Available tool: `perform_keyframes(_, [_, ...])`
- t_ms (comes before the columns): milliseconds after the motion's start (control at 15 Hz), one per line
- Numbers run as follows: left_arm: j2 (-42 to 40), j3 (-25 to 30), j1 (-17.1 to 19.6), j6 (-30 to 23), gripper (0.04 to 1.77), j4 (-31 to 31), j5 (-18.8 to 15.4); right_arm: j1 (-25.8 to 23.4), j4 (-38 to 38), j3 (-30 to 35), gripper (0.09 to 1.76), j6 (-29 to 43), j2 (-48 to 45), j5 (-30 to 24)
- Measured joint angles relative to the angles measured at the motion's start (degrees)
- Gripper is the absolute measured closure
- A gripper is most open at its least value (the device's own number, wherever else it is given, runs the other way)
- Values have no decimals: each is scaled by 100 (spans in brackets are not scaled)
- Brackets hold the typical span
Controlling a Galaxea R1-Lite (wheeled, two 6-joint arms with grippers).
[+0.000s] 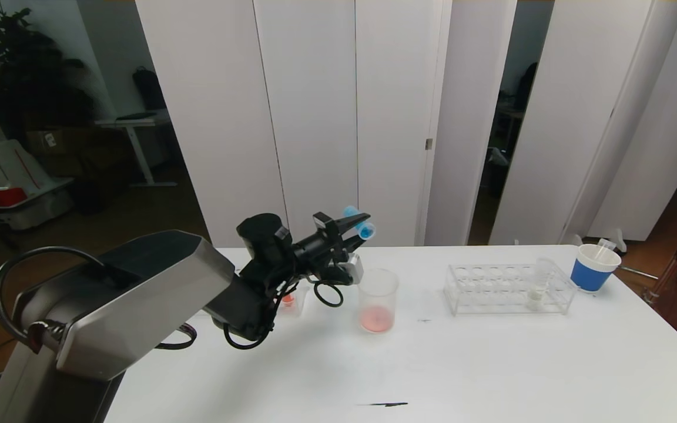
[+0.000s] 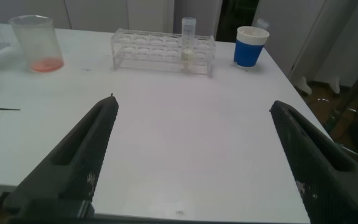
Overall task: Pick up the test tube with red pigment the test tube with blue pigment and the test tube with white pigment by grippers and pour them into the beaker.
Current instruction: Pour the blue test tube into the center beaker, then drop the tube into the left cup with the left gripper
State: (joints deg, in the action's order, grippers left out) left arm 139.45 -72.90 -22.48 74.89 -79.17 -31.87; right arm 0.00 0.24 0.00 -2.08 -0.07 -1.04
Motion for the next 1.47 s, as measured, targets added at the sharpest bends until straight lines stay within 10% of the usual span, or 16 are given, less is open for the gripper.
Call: perform_keyframes(1467, [82, -260, 7, 232, 124, -149, 32, 0, 0, 0, 10, 0, 0, 0])
